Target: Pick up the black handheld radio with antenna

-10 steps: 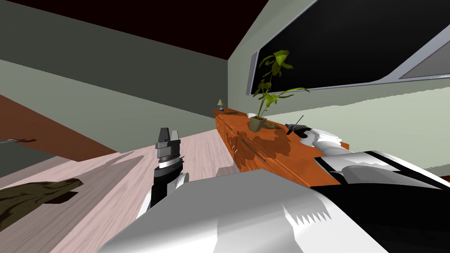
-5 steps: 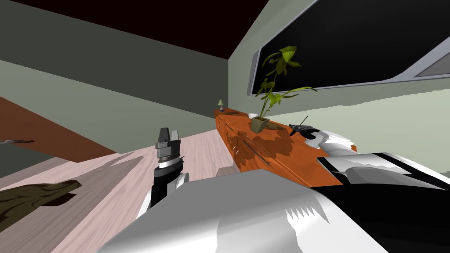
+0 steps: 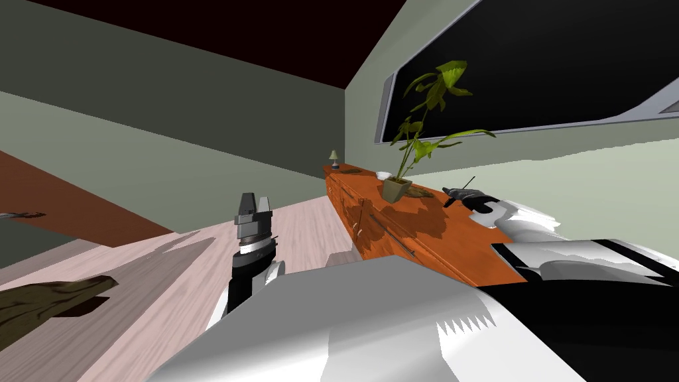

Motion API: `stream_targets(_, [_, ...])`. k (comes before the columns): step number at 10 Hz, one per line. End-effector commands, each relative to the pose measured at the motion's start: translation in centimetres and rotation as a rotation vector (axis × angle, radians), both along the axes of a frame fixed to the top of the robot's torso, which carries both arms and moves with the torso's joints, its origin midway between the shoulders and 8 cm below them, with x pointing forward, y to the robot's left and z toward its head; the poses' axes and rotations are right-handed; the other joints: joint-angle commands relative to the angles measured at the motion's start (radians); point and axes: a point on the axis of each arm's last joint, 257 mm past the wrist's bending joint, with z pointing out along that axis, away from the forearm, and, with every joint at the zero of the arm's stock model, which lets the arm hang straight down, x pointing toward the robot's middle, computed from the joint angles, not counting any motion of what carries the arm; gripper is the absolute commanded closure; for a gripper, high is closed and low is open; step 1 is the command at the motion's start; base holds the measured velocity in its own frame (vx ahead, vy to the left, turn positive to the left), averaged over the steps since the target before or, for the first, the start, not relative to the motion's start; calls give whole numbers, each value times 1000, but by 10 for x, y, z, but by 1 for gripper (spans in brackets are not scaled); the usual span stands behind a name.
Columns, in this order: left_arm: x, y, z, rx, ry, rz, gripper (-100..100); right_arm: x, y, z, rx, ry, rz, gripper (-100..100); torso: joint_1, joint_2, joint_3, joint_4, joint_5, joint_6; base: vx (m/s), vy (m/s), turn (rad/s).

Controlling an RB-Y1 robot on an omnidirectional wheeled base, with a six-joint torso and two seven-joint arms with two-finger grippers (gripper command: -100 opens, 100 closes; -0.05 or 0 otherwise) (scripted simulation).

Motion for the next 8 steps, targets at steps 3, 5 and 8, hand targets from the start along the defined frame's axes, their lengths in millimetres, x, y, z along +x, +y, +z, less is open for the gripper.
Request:
stream_targets(3, [0,0,0,0,0,0,0,-8,-9,7,-11,-17,-8,-100,0,2,1,0,0,-1,32,25,-1])
stream_targets(5, [0,0,0,0,0,0,0,-5,-7,8,-14,-21,0,100,-2,5,2,1,-1,0,0,0,0])
stream_targets(8, [0,0,0,0,0,0,0,-5,-7,10,-14,-24,-1,100,-2,3,1,0,-2,-2,0,-2,-5])
